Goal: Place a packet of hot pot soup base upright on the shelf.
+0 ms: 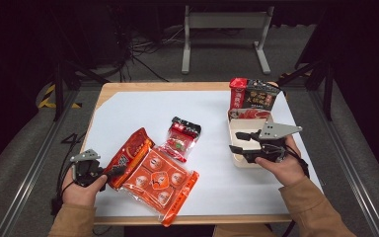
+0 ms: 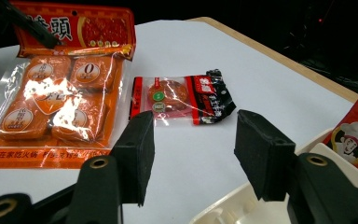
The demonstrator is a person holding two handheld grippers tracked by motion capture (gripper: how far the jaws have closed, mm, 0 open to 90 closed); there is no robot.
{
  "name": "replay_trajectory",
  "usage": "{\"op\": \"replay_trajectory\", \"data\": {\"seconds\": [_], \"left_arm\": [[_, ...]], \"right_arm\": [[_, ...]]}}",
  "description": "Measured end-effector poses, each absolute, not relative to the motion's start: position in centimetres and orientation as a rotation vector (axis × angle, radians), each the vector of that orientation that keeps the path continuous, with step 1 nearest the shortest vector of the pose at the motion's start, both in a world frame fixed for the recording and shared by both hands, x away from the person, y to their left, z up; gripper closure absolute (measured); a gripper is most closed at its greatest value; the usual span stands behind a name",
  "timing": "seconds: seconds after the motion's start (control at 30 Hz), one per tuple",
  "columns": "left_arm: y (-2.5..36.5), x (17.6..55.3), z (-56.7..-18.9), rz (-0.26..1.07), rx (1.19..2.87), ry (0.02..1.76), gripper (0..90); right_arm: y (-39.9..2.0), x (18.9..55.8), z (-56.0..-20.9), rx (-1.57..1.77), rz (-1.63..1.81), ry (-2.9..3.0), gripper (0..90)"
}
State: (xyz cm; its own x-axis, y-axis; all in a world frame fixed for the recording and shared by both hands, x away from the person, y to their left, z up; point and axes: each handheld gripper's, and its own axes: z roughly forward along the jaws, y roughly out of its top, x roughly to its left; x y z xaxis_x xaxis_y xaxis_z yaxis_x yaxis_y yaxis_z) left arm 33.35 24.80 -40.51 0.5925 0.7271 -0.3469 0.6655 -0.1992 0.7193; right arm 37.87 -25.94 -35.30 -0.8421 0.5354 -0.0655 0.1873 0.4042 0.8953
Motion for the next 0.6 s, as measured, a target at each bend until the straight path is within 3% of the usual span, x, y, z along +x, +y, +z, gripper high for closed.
{"op": "replay_trajectory", "data": {"seconds": [0.6], "left_arm": [[22.3, 31.8, -34.4, 0.189, 1.884, 0.912, 90.0]], "right_arm": [[-26.3, 37.6, -34.5, 0.633, 1.445, 2.289, 48.4]]}}
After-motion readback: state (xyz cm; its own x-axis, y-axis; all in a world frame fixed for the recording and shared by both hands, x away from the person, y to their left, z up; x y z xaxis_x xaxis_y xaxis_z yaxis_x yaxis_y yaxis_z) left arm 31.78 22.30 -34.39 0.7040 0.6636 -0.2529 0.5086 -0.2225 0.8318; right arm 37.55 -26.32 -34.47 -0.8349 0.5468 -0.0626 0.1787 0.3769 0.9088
